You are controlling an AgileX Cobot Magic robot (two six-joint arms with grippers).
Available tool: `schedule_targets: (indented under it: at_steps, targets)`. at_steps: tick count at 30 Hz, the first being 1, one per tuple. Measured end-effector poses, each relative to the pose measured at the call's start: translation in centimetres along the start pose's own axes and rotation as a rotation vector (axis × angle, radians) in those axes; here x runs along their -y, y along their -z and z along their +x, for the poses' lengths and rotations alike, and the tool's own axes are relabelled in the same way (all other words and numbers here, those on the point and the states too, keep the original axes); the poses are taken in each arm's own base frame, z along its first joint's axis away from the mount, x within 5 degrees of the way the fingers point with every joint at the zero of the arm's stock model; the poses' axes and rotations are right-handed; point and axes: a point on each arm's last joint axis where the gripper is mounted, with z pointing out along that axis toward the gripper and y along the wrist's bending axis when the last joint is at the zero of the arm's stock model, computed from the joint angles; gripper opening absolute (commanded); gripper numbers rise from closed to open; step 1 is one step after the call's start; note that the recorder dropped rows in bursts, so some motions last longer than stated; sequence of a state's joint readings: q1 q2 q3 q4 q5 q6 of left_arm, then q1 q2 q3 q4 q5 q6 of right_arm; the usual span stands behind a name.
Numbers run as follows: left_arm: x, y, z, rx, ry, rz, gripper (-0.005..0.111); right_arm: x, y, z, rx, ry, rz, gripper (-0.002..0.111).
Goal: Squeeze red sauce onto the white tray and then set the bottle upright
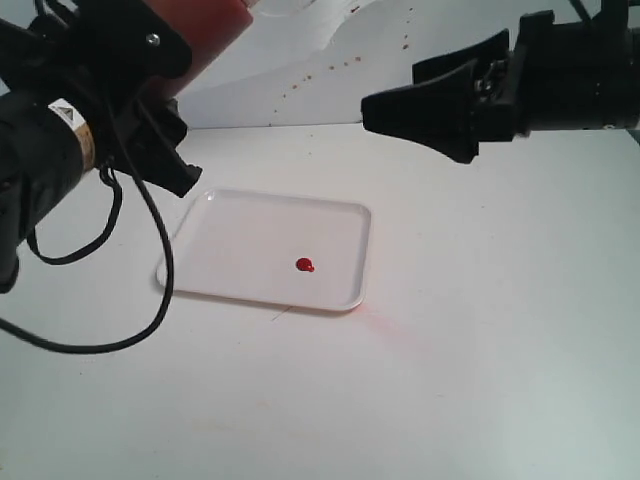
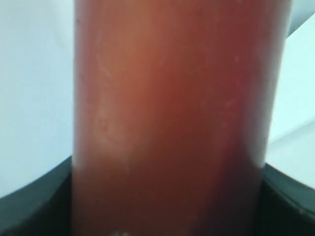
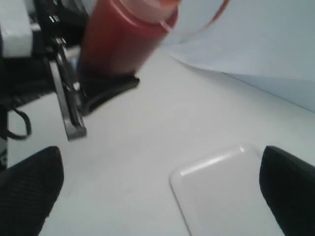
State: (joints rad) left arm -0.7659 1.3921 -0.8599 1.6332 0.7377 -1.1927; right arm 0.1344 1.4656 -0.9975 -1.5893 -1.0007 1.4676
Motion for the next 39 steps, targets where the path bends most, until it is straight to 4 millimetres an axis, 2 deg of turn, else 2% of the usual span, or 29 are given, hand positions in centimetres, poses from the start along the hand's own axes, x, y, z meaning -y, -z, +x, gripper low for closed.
schedule_targets:
  at_steps: [7,11,18,25,27,29,33,36,39]
  targets:
    - [0.7,1.4,1.0,0.056,0.261,0.136,0.000,-0.6,0.0,-1.1,0.137,-0.021,-0.085,0.105]
    - [1.5,1.7,0.6,0.077,0.357,0.252,0.000,-0.7,-1.3,-0.8,0.159,-0.057,-0.123,0.105]
    - [3.2,2.4,0.0,0.098,0.383,0.460,0.000,-2.6,-4.9,0.2,0.153,0.011,-0.198,0.105]
    - [4.2,3.1,-0.5,0.118,0.387,0.609,0.000,-3.5,-6.1,-0.3,0.206,0.028,-0.172,0.105]
    - [4.4,3.2,-0.6,0.121,0.385,0.634,0.000,-3.7,-6.2,-0.4,0.223,0.017,-0.173,0.102]
    - [4.4,3.2,-0.6,0.121,0.389,0.644,0.000,-4.0,-6.5,-0.5,0.227,0.012,-0.171,0.095]
    - [4.4,3.2,-0.6,0.120,0.391,0.644,0.000,-4.3,-7.2,-0.1,0.192,0.017,-0.130,0.068]
    - [4.5,3.3,-0.6,0.119,0.393,0.647,0.000,-4.4,-7.5,0.0,0.175,0.018,-0.109,0.044]
    - [4.5,3.3,-0.6,0.120,0.393,0.649,0.000,-4.6,-7.6,0.0,0.173,0.027,-0.113,0.014]
